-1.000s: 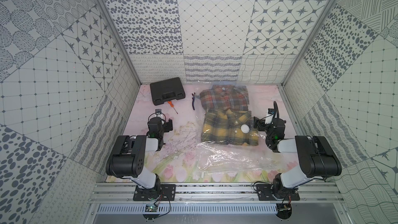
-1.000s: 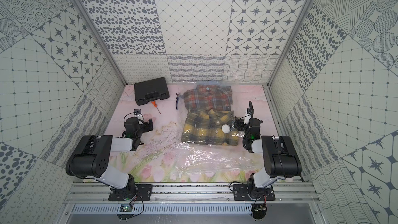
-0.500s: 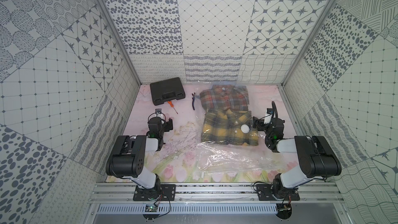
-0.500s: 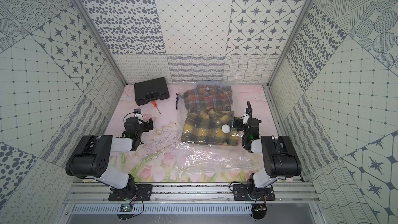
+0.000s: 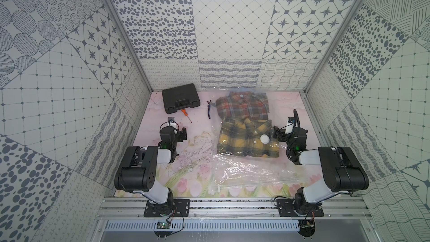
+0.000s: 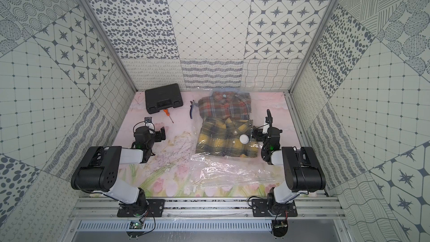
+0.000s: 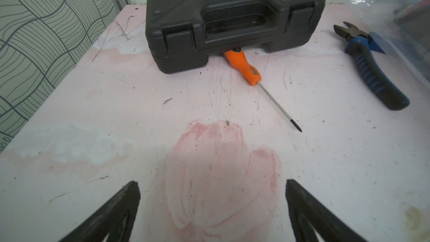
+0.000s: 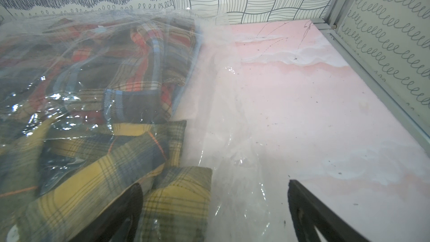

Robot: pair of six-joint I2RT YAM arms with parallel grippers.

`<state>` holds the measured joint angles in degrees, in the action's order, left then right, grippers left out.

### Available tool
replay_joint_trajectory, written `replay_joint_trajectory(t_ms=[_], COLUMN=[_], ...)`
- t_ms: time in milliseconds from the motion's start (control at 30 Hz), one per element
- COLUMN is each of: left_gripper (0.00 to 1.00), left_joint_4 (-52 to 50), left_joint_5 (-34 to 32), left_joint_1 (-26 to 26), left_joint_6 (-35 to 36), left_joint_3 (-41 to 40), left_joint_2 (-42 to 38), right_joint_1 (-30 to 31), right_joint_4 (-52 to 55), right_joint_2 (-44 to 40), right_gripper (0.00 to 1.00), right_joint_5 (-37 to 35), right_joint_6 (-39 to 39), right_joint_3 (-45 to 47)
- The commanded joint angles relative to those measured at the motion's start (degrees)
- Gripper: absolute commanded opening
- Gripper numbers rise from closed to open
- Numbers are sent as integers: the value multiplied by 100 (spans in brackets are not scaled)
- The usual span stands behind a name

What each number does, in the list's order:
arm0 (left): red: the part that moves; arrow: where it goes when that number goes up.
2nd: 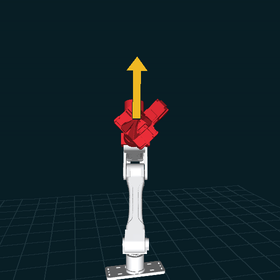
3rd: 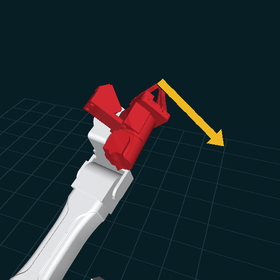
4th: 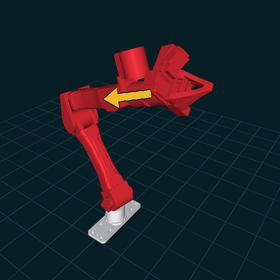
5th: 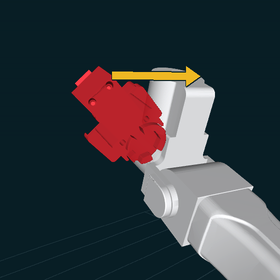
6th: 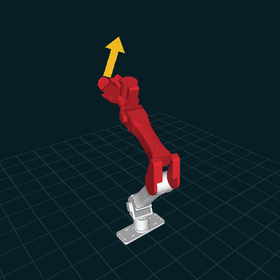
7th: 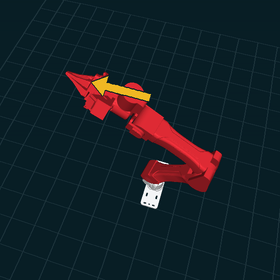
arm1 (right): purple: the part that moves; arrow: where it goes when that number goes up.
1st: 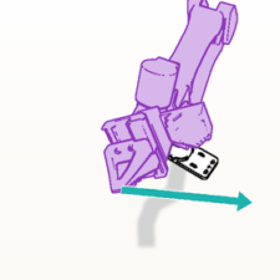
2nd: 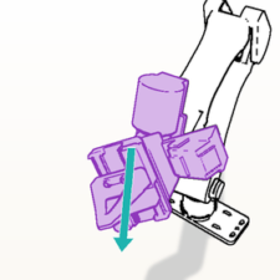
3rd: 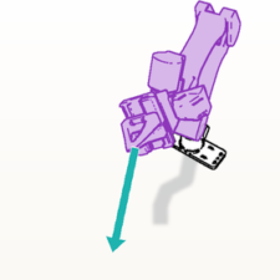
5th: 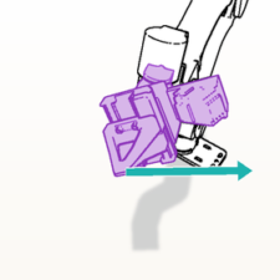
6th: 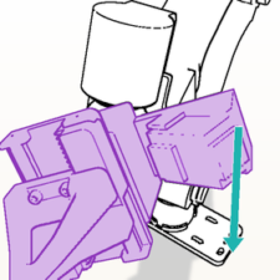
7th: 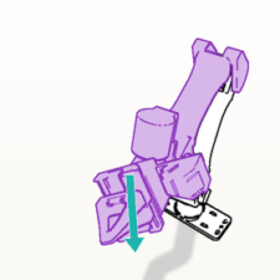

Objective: Place the folded shirt into the vacuum bag
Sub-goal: Reset both arms

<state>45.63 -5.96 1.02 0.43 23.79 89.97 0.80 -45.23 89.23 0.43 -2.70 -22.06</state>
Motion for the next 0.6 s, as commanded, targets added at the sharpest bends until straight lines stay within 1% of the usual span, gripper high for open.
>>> replay_joint_trajectory(t_ms=[0, 567], left_gripper=[99, 99], left_joint_4=[193, 200], left_joint_5=[62, 68], left_joint_1=[-18, -16], left_joint_6=[-43, -43], left_joint_3=[-5, -3], left_joint_2=[7, 11], right_joint_1=[34, 70], right_joint_4=[-258, -249], right_joint_2=[-37, -30], right_gripper=[98, 98], right_joint_5=[-80, -140], right_joint_6=[61, 89], right_joint_3=[-141, -149])
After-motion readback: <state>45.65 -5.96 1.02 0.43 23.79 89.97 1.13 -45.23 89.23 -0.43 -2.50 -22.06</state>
